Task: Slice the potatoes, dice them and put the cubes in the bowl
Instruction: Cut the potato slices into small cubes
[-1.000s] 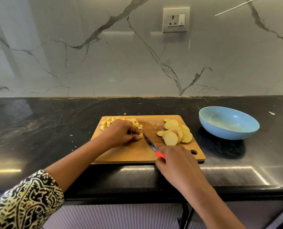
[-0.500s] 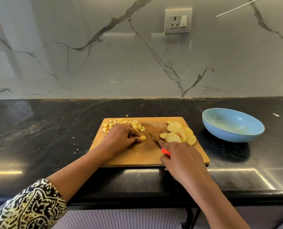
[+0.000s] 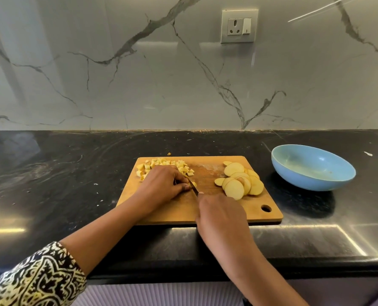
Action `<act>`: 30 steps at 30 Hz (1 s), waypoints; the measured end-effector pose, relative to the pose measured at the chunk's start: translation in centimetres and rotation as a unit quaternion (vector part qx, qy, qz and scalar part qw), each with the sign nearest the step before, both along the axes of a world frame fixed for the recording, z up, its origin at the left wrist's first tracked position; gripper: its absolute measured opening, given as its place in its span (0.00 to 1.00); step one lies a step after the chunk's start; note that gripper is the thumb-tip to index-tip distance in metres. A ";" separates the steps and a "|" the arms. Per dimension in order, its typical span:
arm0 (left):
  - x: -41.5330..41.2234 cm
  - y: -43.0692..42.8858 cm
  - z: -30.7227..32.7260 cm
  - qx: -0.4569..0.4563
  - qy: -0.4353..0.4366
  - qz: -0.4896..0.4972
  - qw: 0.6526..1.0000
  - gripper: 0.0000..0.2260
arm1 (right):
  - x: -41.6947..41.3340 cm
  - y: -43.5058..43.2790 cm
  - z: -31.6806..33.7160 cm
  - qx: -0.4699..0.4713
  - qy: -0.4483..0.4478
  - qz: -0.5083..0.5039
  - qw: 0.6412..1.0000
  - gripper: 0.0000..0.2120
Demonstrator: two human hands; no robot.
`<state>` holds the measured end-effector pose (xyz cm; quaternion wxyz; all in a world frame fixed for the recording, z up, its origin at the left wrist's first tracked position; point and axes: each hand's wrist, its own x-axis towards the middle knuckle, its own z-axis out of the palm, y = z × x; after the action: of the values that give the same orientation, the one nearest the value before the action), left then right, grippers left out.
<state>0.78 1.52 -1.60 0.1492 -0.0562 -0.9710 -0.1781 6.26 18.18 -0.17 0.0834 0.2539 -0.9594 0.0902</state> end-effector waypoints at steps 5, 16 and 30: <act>0.3 0.0 -0.2 -0.002 0.012 0.002 1.000 0.11 | -0.4 -0.3 0.6 0.017 -0.004 0.003 1.000 0.09; 0.1 -0.5 -0.6 -0.099 0.123 0.004 0.987 0.18 | -2.1 4.6 -0.1 -0.189 0.052 -0.045 0.980 0.21; -2.0 -2.1 0.5 -0.169 0.075 -0.114 0.976 0.12 | -4.2 5.6 -2.3 -0.291 0.069 -0.051 0.953 0.20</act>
<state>-1.18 -0.58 -1.09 0.1884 -0.2043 -0.9603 -0.0230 2.03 23.80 -2.45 0.2245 0.1748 -0.8952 0.3430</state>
